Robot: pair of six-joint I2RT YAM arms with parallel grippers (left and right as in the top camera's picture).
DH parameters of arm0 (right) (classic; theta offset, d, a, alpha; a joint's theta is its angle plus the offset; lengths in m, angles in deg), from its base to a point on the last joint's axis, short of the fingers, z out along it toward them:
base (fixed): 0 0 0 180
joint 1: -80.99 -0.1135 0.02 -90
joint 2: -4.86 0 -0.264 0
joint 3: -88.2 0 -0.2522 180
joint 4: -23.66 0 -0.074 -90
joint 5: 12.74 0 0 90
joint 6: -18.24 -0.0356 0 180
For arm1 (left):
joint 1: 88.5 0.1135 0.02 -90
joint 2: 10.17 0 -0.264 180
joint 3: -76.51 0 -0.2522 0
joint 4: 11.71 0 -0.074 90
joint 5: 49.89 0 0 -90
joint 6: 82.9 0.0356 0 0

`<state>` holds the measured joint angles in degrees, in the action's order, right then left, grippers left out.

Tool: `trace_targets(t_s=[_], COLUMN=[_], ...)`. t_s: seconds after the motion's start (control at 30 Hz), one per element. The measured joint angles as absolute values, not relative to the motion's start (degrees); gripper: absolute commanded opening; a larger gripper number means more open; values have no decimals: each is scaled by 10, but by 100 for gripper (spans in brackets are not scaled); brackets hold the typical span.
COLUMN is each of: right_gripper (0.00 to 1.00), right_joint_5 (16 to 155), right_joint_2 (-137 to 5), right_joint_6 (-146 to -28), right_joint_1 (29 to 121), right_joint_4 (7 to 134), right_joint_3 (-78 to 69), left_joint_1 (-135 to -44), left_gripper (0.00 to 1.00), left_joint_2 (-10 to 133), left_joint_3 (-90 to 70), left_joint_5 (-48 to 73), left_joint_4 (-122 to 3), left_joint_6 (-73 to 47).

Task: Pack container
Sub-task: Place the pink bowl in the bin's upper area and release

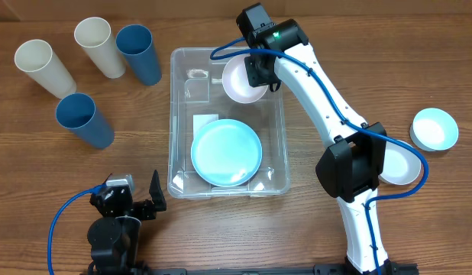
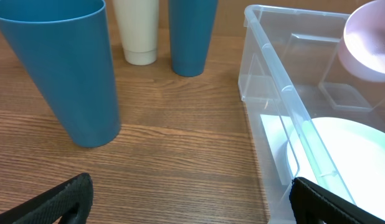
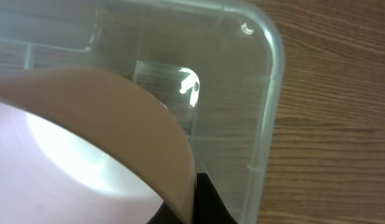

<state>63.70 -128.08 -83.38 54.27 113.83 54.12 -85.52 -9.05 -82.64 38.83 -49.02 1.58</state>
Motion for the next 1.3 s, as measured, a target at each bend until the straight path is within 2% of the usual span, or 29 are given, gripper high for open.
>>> trace_targets(t_s=[0.33, 0.37, 0.4, 0.8, 0.87, 0.97, 1.03, 1.13, 1.3], right_gripper=[5, 18, 24, 24, 25, 28, 34, 34, 35], right_joint_5=[634, 633, 633, 635, 634, 638, 644, 675, 742], right_joint_2=[-1282, -1282, -1282, -1283, -1286, -1290, -1287, -1271, -1256], right_joint_6=[-834, -834, -835, -835, -835, -839, -849, -876, -928], right_joint_1=[543, 543, 543, 542, 540, 534, 538, 578, 757], right_joint_4=[1114, 1114, 1114, 1137, 1178, 1294, 1337, 1344, 1345], right_joint_3=[485, 485, 485, 490, 521, 700, 783, 827, 829], left_joint_1=[-855, -855, -855, -855, -855, -855, -855, -855, -855], left_gripper=[100, 100, 100, 100, 100, 100, 100, 100, 100], left_joint_2=[-90, -90, -90, -90, -90, -90, -90, -90, -90], left_joint_3=[-826, -826, -826, -826, -826, -826, -826, -826, -826], left_joint_5=[388, 388, 388, 388, 388, 388, 388, 388, 388], left_joint_4=[-490, -490, -490, -490, -490, -490, -490, -490, -490], left_joint_6=[16, 16, 16, 16, 16, 16, 16, 16, 16])
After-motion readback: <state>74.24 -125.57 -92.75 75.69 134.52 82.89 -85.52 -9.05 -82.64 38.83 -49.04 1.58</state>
